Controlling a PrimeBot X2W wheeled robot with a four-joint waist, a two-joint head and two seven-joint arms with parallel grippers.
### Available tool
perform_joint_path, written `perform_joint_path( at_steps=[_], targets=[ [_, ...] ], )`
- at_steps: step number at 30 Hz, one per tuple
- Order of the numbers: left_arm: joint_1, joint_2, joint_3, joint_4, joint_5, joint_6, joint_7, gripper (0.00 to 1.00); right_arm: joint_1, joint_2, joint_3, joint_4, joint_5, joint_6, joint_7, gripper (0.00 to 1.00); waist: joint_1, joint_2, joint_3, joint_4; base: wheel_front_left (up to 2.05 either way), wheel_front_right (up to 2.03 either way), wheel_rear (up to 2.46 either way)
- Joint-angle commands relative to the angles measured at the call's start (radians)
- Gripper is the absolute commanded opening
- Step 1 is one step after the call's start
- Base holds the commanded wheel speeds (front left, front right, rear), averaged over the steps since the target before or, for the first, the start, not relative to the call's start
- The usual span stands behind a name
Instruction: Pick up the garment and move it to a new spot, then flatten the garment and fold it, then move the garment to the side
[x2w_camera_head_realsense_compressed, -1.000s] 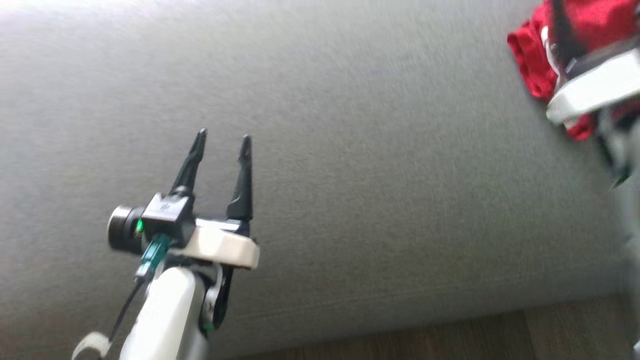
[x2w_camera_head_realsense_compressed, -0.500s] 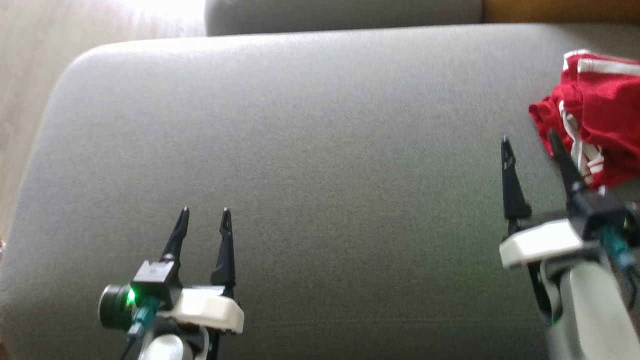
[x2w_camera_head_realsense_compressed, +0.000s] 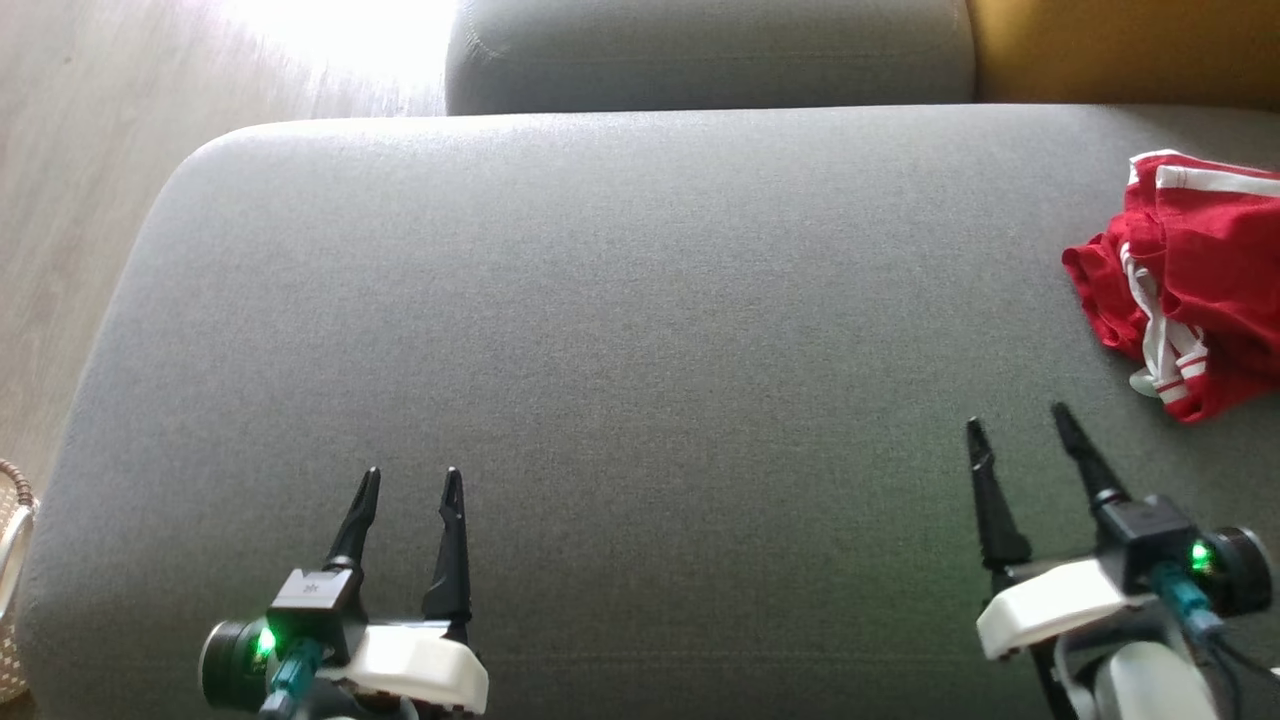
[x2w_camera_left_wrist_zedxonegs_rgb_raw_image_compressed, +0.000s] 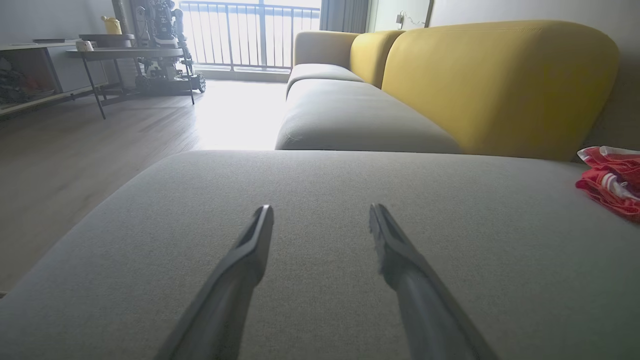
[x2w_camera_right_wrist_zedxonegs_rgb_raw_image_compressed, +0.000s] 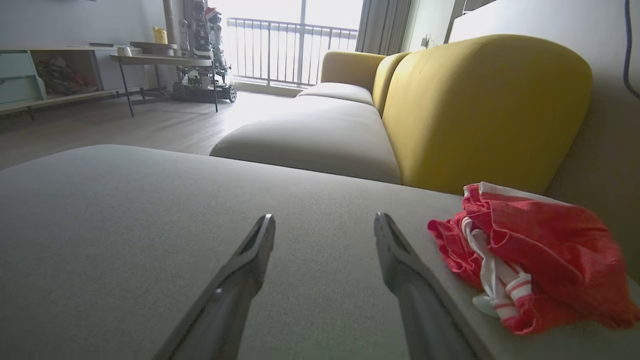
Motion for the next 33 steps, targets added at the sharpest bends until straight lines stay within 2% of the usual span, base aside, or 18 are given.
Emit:
perform_joint_path(
  at_steps=[1,17,33],
  targets=[
    [-0.017,0.006,0.031,-0.041,0.002,0.006,-0.005,1.00,-0.026,0.003,0.040,-0.014,0.002,0.000,-0.009,1.00,0.0001,-0.0001,0.000,0.002,0.00,0.00,0.00],
    [-0.020,0.006,0.038,-0.035,0.000,0.053,-0.005,1.00,-0.037,0.003,0.024,0.017,0.067,0.000,-0.009,1.00,0.0001,-0.0001,-0.004,0.003,0.00,0.00,0.00],
    [-0.011,0.006,0.064,-0.038,-0.035,0.011,-0.005,1.00,-0.048,0.003,0.018,0.013,0.078,0.000,-0.009,1.00,0.0001,-0.0001,0.005,-0.008,0.00,0.00,0.00]
  ],
)
